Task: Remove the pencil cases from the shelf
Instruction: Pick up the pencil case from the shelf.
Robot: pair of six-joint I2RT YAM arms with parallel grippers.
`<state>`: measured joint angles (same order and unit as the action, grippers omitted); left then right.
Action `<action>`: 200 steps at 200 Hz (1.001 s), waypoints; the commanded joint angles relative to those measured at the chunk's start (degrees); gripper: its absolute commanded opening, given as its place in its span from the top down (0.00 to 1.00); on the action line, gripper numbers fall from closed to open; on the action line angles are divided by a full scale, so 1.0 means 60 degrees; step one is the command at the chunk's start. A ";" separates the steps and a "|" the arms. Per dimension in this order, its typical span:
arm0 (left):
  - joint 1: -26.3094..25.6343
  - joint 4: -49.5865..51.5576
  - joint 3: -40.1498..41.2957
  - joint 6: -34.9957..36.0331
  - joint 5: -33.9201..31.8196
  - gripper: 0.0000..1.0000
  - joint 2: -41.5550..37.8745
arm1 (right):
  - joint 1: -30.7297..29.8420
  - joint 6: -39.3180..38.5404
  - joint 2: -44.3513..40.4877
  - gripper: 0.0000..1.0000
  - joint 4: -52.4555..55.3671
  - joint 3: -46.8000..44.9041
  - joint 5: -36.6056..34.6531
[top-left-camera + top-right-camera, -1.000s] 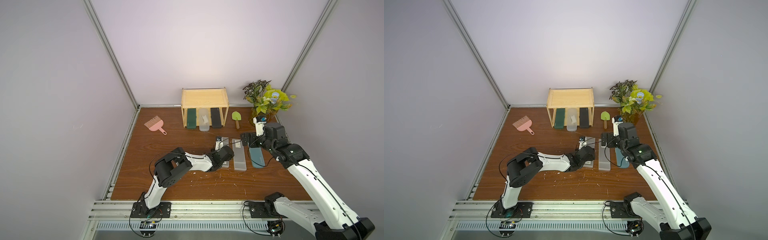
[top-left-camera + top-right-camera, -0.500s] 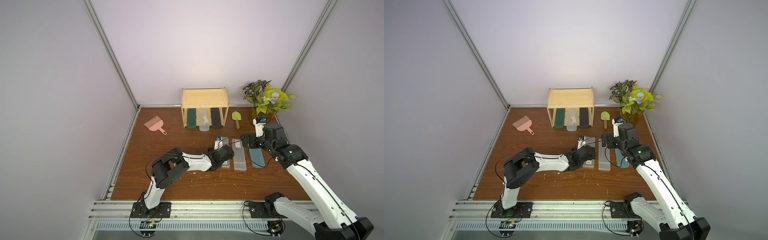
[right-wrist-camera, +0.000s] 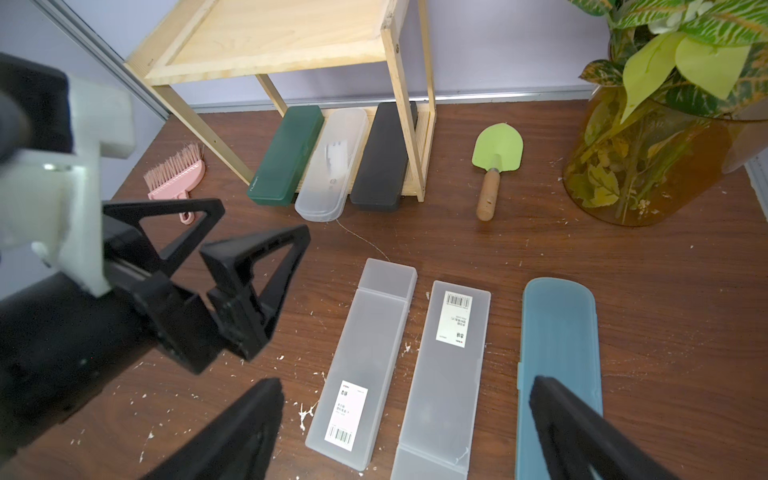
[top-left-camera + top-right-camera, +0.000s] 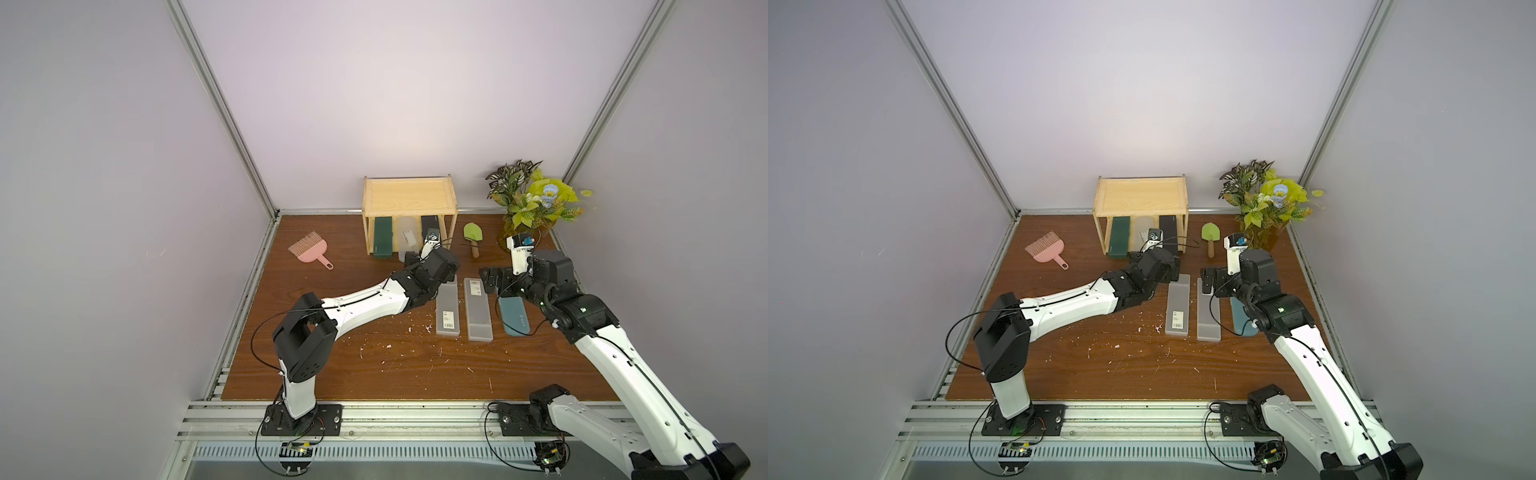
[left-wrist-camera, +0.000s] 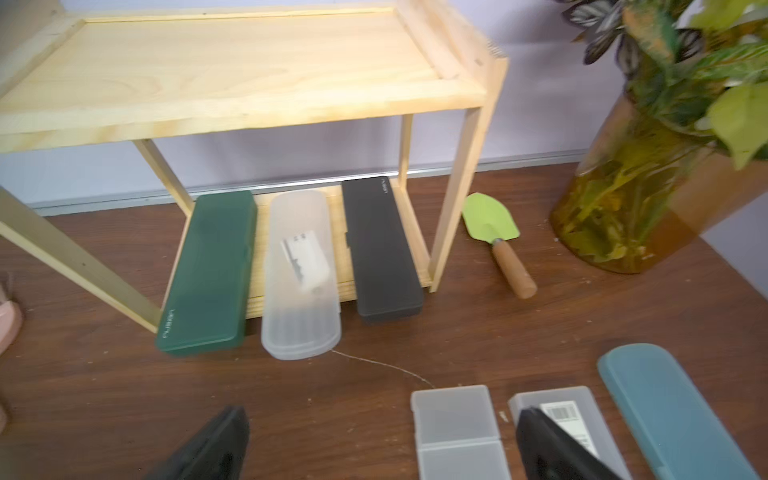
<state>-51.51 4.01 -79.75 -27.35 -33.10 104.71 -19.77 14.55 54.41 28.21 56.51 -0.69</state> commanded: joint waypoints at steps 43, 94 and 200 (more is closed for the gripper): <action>0.1660 0.0279 0.0691 0.0851 0.0685 0.01 -0.0152 | 0.0029 0.0009 -0.0017 0.00 -0.0614 -0.0182 0.0569; 0.2882 -0.0288 0.0811 0.1189 0.1739 0.01 0.0492 | 0.0028 -0.0119 -0.0001 0.00 -0.0585 -0.0179 0.0525; 0.4000 -0.0637 -0.0486 0.1552 0.2754 0.01 0.2137 | 0.0027 -0.0300 0.0292 0.00 -0.0292 -0.0008 0.0321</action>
<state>-28.47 0.95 -81.01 -19.03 -18.59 115.94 -19.77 13.91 55.88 26.89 55.42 1.78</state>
